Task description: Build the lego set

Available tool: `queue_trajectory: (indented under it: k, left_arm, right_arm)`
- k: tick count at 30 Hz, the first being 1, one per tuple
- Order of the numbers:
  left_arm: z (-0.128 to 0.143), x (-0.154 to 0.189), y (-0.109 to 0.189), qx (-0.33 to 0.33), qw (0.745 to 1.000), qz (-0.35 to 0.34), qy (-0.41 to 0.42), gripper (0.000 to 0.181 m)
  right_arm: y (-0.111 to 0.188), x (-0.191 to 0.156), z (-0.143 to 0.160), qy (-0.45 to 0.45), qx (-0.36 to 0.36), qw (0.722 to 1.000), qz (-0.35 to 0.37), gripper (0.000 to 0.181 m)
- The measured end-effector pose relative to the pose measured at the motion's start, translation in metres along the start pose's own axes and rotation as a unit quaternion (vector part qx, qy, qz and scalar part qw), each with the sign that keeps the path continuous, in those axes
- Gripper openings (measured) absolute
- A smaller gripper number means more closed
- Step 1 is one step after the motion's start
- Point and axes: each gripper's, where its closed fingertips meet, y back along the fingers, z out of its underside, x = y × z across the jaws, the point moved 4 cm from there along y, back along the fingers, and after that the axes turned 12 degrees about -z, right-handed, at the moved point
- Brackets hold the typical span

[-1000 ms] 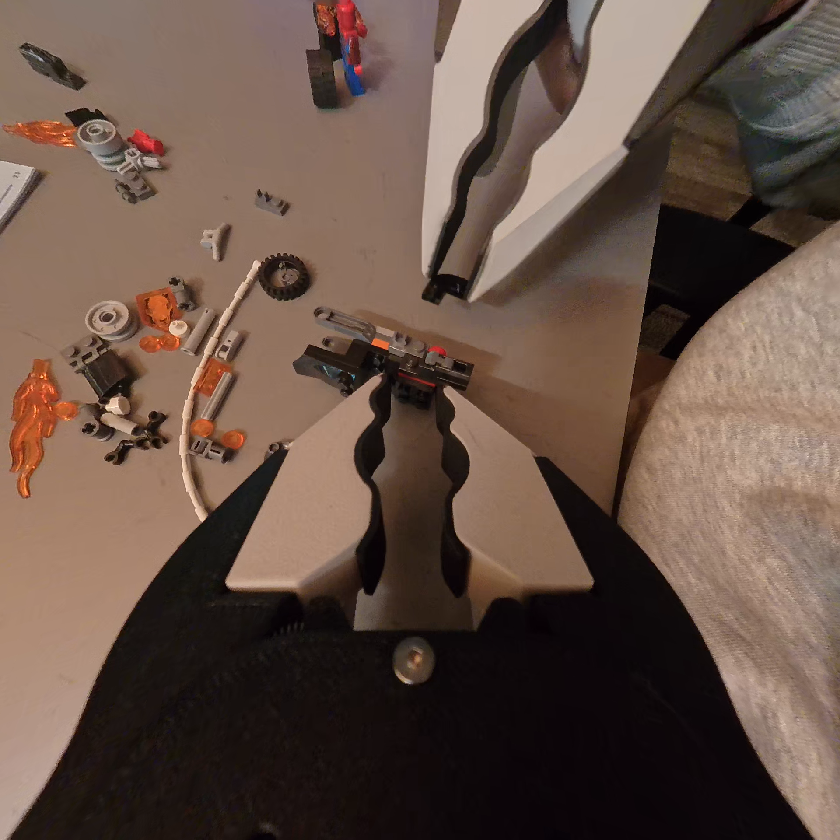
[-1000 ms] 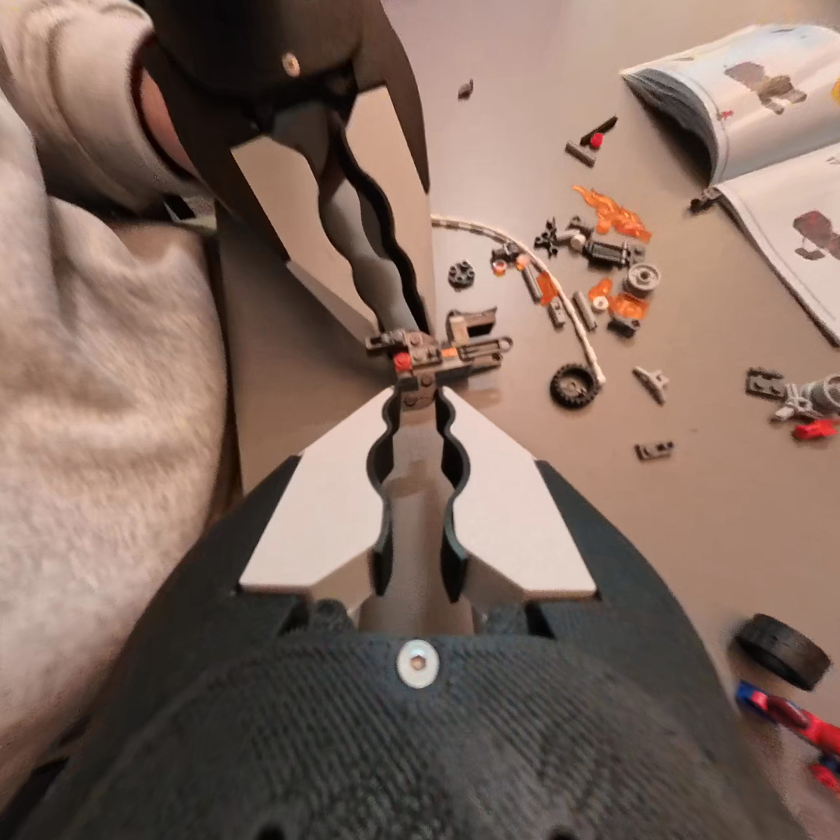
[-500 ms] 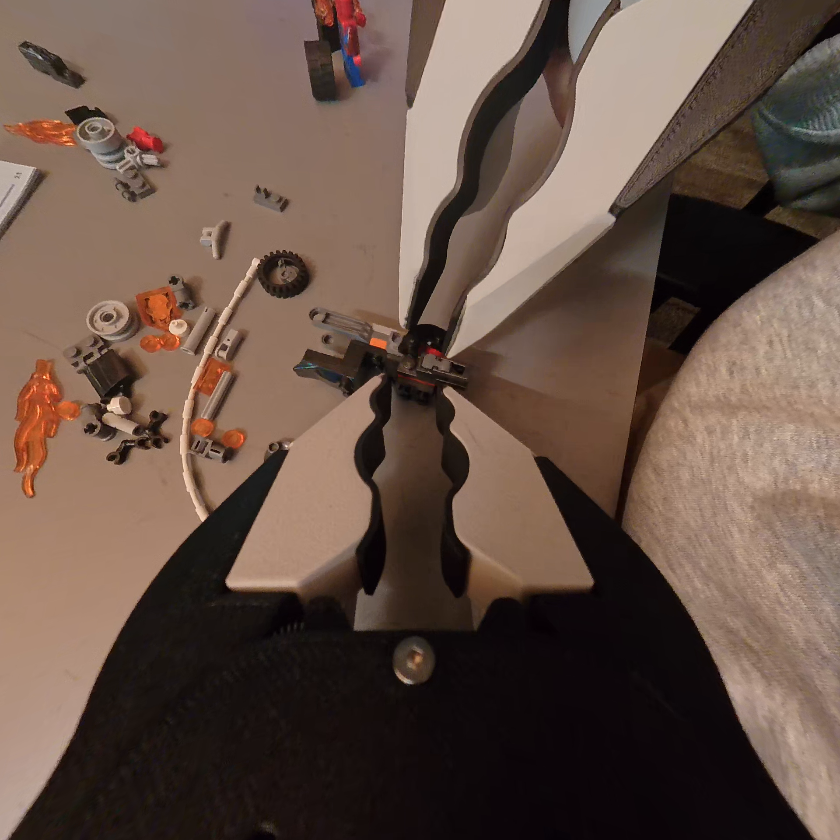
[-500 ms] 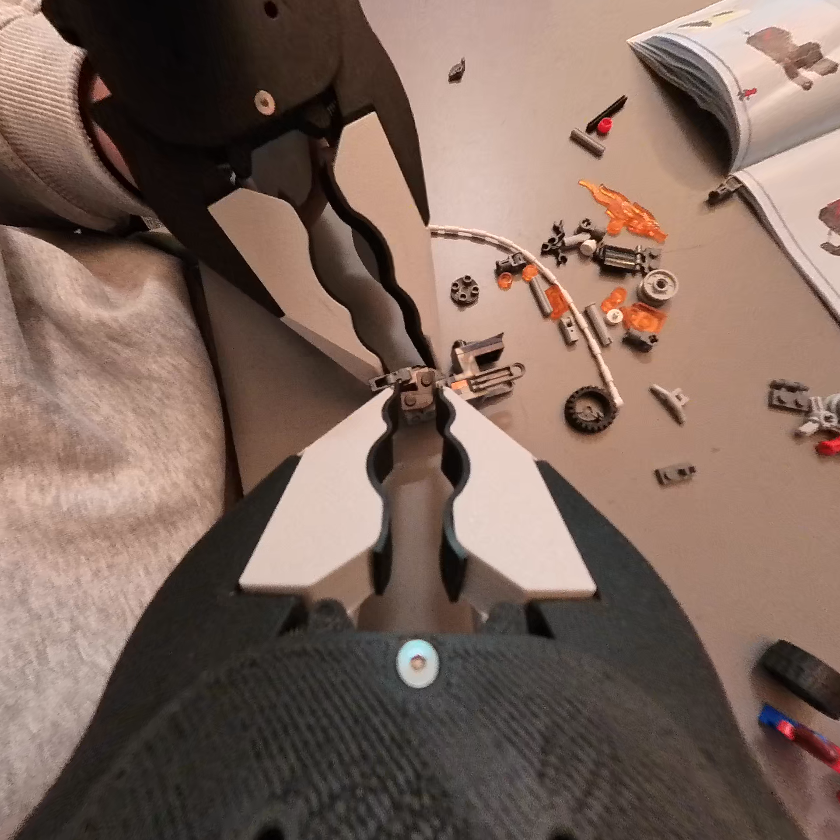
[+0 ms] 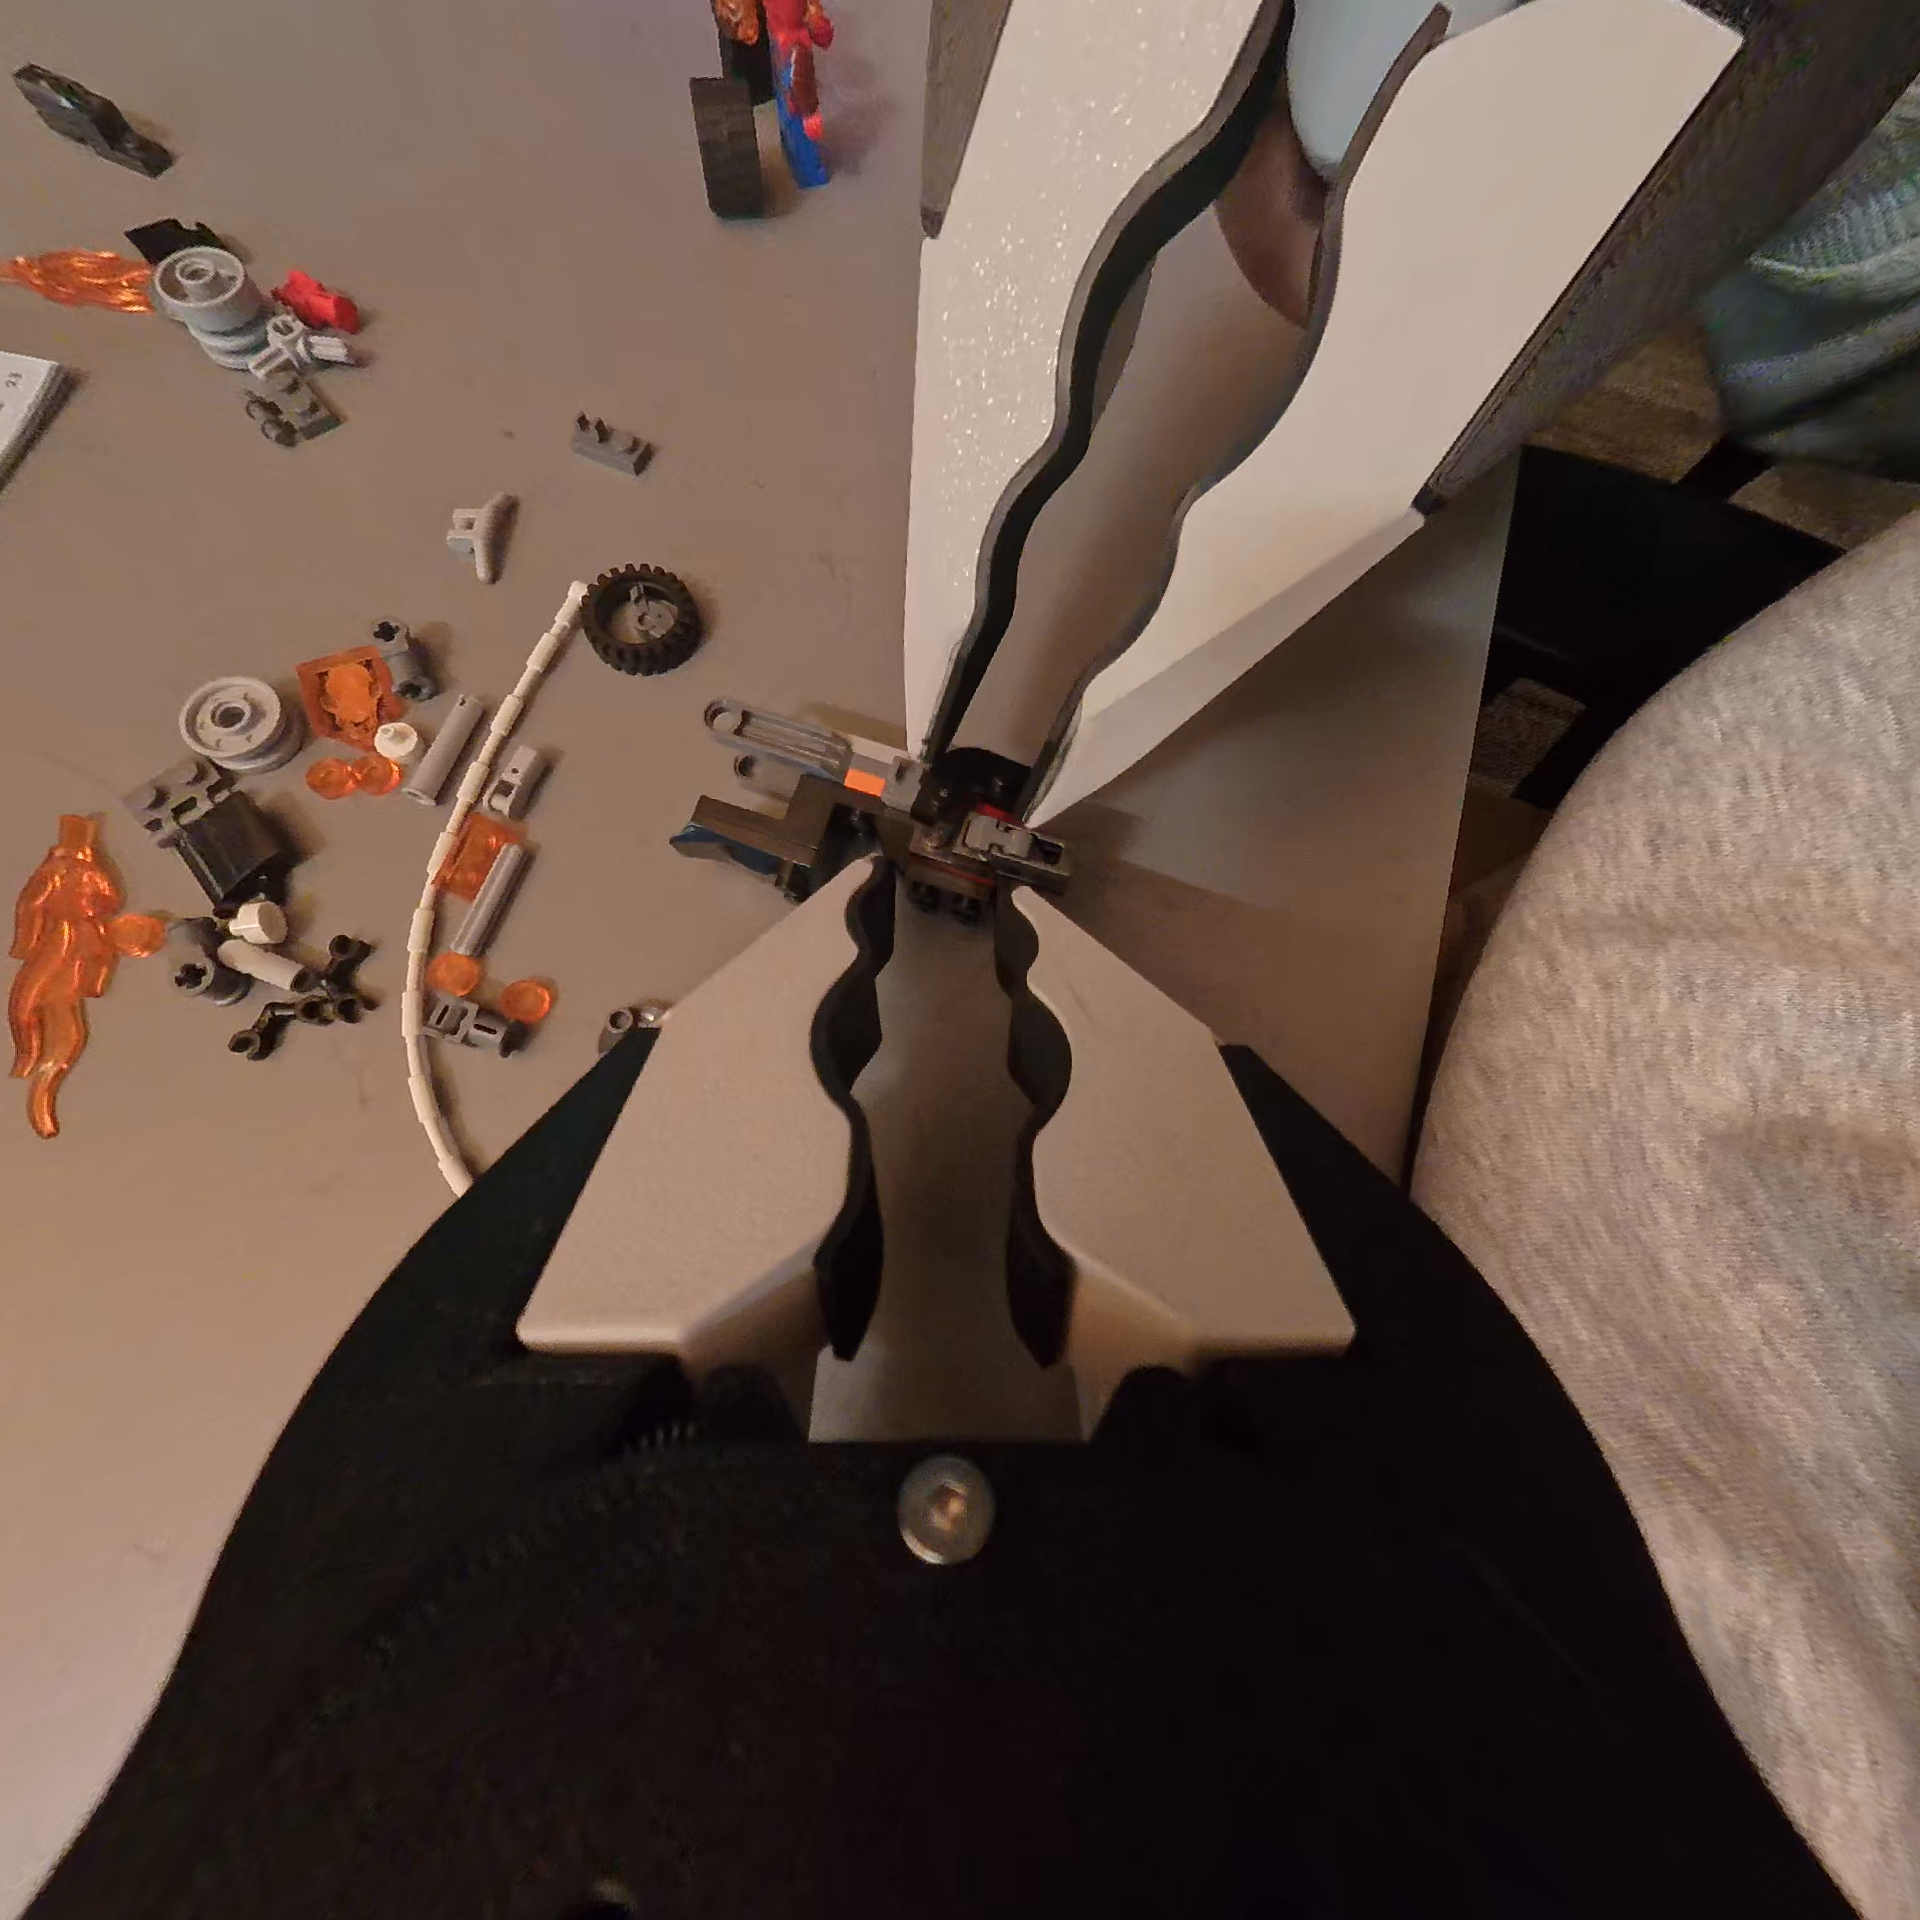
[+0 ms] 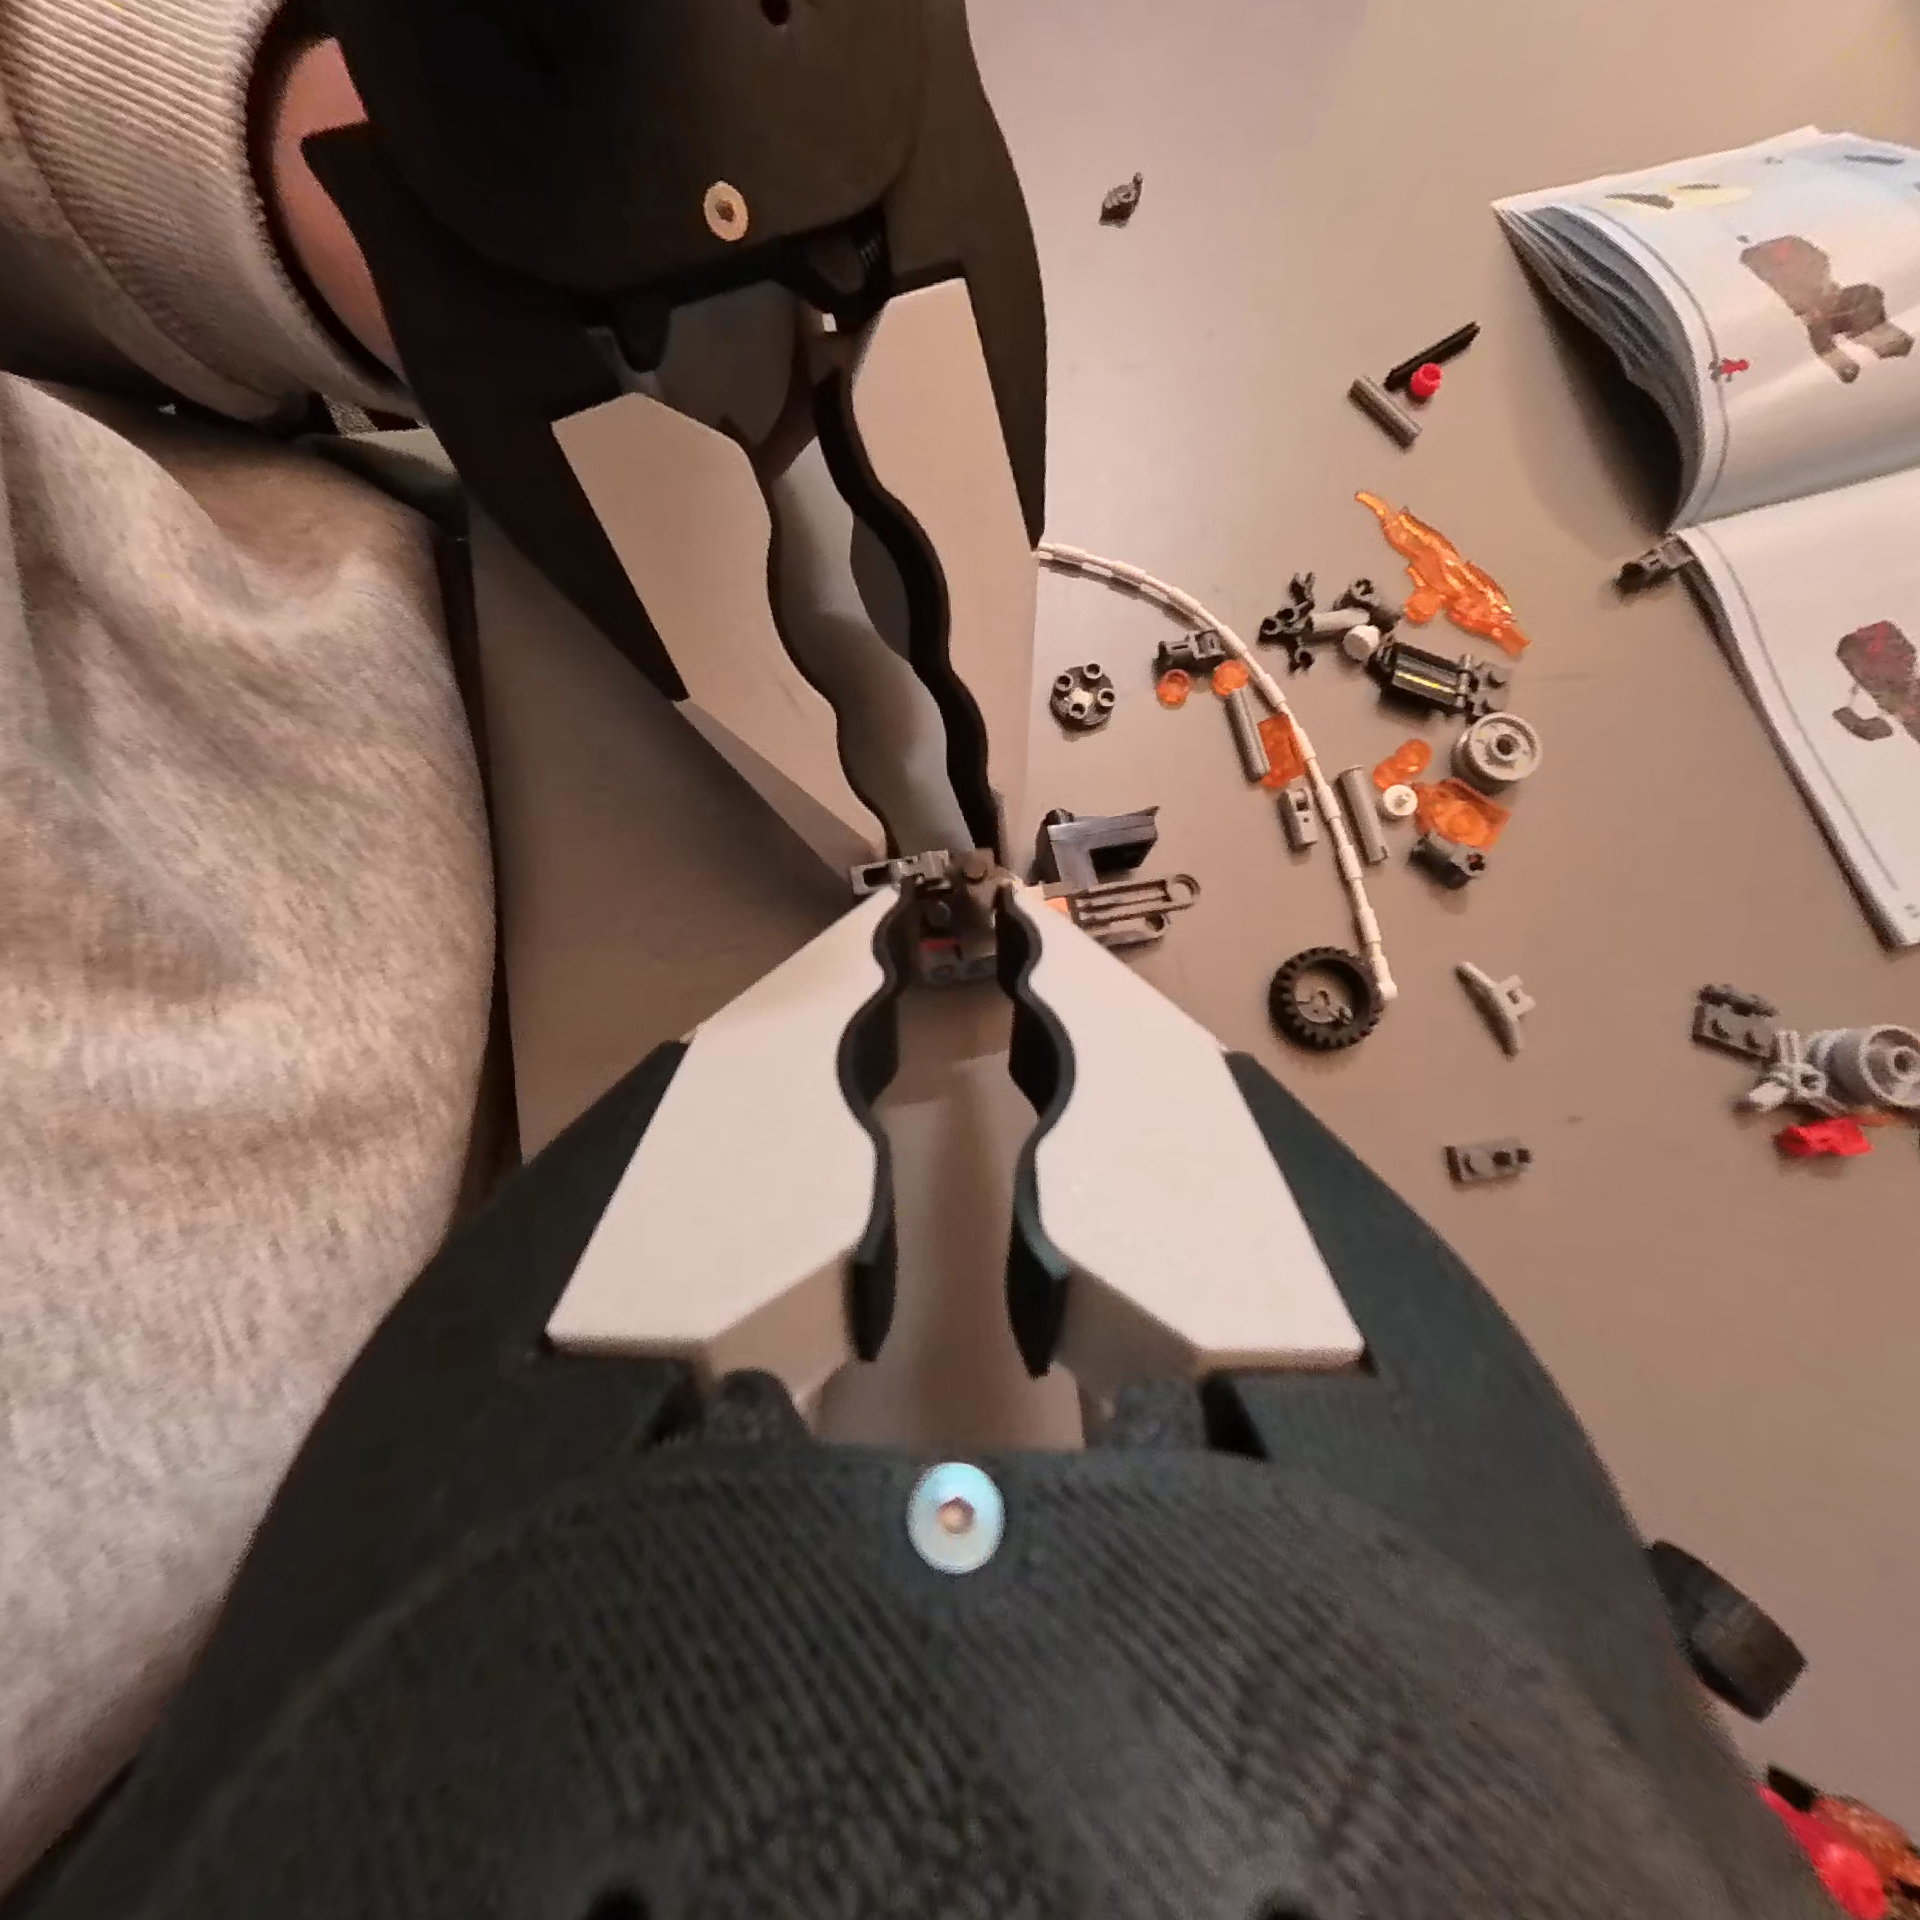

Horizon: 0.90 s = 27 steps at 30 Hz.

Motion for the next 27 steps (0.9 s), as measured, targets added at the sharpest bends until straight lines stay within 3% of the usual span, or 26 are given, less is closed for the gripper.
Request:
queue_trajectory:
  k: [21, 27]
  left_arm:
    - [0.0, 0.0, 0.0, -0.001, 1.0, 0.002, 0.001, 0.017]
    - [0.0, 0.0, 0.0, -0.002, 1.0, 0.003, 0.001, 0.017]
  right_arm:
    - [0.002, 0.001, 0.002, 0.022, 0.002, 1.0, -0.012, 0.017]
    - [0.002, -0.009, -0.006, 0.079, 0.03, 0.996, -0.002, 0.016]
